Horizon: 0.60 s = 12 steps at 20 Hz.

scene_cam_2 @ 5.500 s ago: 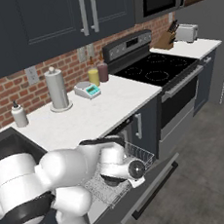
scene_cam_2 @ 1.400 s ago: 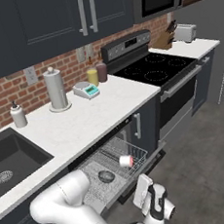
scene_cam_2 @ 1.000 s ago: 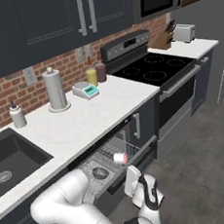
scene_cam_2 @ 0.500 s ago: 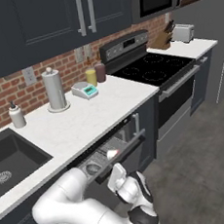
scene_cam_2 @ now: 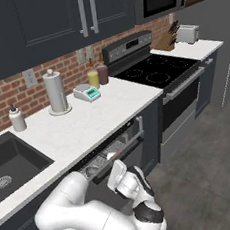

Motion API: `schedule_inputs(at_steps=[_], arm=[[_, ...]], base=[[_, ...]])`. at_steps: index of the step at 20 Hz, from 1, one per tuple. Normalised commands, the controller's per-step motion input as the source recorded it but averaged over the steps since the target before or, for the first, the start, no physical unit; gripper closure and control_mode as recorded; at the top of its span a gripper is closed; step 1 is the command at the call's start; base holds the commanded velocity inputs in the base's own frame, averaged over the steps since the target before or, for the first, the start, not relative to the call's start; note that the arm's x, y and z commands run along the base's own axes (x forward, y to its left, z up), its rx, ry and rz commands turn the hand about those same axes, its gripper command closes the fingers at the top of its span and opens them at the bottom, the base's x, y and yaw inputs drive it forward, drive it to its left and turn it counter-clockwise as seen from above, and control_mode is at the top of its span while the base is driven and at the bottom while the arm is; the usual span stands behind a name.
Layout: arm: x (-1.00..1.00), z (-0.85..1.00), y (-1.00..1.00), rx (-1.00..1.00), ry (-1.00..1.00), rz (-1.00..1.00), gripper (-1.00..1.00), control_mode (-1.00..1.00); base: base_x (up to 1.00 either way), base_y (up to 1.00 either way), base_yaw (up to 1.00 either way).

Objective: Pick up the cup and bowl from the counter, place them in the dishwasher, and close the dishwasher door.

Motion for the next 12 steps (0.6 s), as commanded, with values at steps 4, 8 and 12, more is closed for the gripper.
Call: schedule_inputs(at_steps=[4,8,12], arm=[[0.86,-0.54,0.39,0.15,0.0,0.09,-1.0,-1.0],[0.68,-0.55,0.34,0.17,-0.05,0.11,-1.0,-1.0],[0.47,-0.61,0.24,0.19,-0.06,0.12,-1.0,-1.0]], base=[[0.0,0.0,0.0],[0.0,0.0,0.0],[0.0,0.0,0.0]])
